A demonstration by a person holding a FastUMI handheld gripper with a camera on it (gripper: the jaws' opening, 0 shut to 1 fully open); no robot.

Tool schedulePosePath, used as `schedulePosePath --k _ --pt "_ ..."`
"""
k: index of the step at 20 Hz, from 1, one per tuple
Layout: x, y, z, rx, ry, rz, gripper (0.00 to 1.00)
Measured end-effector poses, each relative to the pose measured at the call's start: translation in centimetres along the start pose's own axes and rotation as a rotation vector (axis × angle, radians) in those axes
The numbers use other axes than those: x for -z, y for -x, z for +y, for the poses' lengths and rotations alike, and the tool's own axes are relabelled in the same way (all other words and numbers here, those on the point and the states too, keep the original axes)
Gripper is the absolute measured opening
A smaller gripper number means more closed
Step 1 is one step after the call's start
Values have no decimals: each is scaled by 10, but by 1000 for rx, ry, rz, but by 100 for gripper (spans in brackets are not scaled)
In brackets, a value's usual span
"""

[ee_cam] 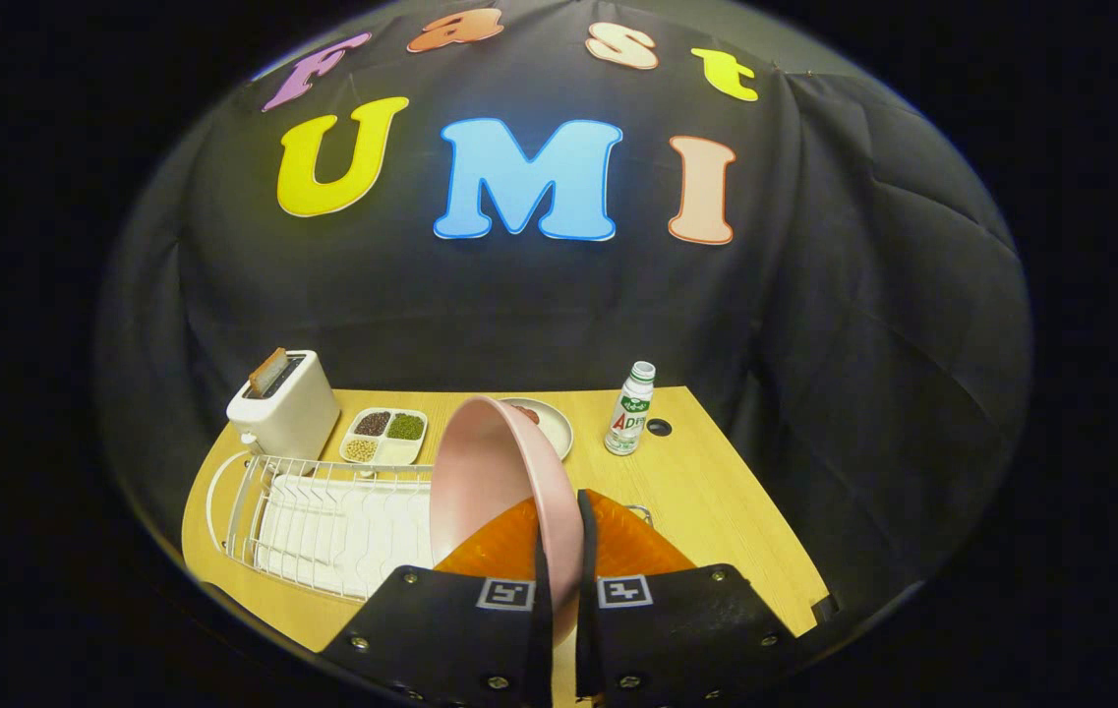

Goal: Take the plate from the dish rack, then take the spoon from the basket and place it into the plate.

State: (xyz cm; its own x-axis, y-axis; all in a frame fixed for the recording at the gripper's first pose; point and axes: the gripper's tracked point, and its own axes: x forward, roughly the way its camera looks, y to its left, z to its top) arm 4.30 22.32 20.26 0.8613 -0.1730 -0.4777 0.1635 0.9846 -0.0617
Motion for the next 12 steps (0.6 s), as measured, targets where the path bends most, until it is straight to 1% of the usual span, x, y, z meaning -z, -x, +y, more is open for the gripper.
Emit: schedulePosePath --k 5,12 --pt "25 18 -33 -93 -58 33 9" --pt "91 24 -41 -302 -185 138 9"
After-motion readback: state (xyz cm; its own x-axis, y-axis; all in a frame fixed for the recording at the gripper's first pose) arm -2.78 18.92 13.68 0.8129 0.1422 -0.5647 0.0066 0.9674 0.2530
